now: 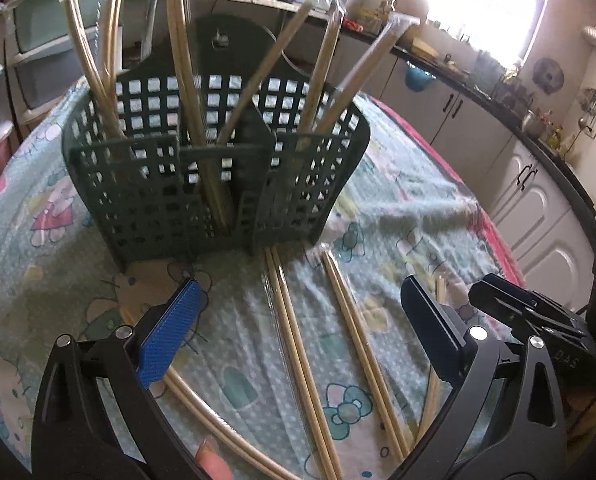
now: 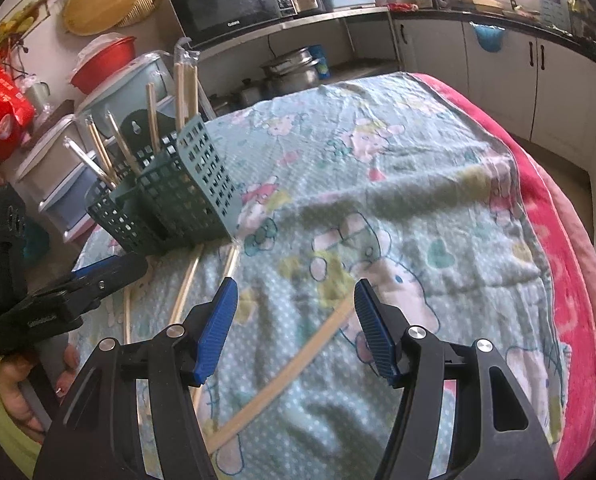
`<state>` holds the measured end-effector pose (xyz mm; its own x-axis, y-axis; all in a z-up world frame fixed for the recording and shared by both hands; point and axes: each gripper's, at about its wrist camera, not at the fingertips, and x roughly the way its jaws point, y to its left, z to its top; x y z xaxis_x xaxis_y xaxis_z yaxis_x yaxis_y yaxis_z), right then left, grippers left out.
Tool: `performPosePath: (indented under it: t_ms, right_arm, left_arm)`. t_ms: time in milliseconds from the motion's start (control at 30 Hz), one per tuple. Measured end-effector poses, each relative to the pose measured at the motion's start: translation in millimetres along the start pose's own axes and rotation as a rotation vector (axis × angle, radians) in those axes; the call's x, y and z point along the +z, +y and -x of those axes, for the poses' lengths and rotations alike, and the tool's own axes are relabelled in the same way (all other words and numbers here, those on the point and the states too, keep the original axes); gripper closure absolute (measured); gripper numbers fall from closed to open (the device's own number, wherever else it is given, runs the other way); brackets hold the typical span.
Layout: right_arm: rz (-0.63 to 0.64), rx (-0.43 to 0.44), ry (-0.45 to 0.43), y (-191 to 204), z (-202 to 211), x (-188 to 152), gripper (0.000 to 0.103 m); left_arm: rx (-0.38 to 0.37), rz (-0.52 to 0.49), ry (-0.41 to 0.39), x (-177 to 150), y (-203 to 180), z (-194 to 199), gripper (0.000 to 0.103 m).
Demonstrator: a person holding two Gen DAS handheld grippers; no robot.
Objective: Organize utensils
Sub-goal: 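Lower the right tool onto a loose chopstick while the left tool lowers onto another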
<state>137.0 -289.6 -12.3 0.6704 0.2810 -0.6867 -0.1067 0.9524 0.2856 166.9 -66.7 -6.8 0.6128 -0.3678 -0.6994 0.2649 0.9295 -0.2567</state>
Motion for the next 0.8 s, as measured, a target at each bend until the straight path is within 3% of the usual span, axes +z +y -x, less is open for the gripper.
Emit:
performPosePath:
  t_ms: [233,300,533,800]
  right_arm:
    - [-0.012,-0.012,0.051,-8,-8,-10,0.045]
    - [-0.016,-0.018,0.062,-9,-11,-11,0.045]
    - [-0.031,-0.027,0.129,-10,-33,-8,0.051]
    - [-0.048,-0.051,0.18,-14,-56,-5,0.056]
  left_arm:
    - [-0.034,0.009,0.076,-4,2,-22,0.039]
    - [-0.058,0.024,0.107,-5,3,-29,0.041]
    - [-0.027,0.047,0.162,-7,6,-49,0.053]
    - [0.023,0.043,0.182,0,5,-64,0.055]
